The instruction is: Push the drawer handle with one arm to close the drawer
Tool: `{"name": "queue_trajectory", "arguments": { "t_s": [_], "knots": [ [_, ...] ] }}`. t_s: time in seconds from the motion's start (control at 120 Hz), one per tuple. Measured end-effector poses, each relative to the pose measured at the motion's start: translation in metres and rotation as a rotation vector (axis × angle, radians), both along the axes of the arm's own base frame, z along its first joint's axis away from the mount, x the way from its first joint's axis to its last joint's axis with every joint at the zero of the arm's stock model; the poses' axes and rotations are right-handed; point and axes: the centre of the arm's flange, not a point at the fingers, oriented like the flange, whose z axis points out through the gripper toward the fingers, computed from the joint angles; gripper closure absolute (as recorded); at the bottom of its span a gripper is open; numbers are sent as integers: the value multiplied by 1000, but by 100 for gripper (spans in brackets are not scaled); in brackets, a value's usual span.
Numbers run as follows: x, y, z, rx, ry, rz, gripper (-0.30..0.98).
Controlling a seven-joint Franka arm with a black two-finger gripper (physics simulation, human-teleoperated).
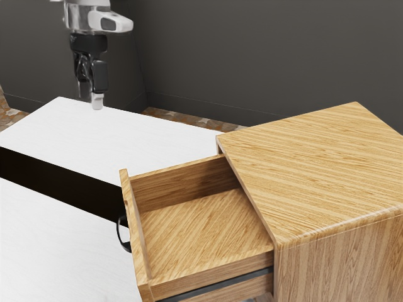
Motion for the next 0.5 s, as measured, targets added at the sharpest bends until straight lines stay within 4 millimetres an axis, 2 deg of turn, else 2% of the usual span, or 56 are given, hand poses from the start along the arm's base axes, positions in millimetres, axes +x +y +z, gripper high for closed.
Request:
{"name": "queue_trajectory", "arguments": {
  "t_s": [0.15, 0.2, 0.233, 0.25, 0.275, 0.333, 0.383, 0.442, 0.5],
  "knots": [
    [11, 1, 3, -28, -66, -88, 0],
    [-13, -1, 63, -1, -198, -101, 0],
    [-39, -6, 98, 21, -267, -108, 0],
    [-51, -8, 109, 33, -282, -110, 0],
    [-66, -13, 113, 52, -281, -114, 0],
    [-108, -47, 105, 96, -242, -158, 0],
    [-137, -58, 78, 103, -188, -167, 0],
    [-152, -62, 42, 82, -123, -178, 0],
    [-163, -73, 22, 61, -98, -210, 0]
  ]
}}
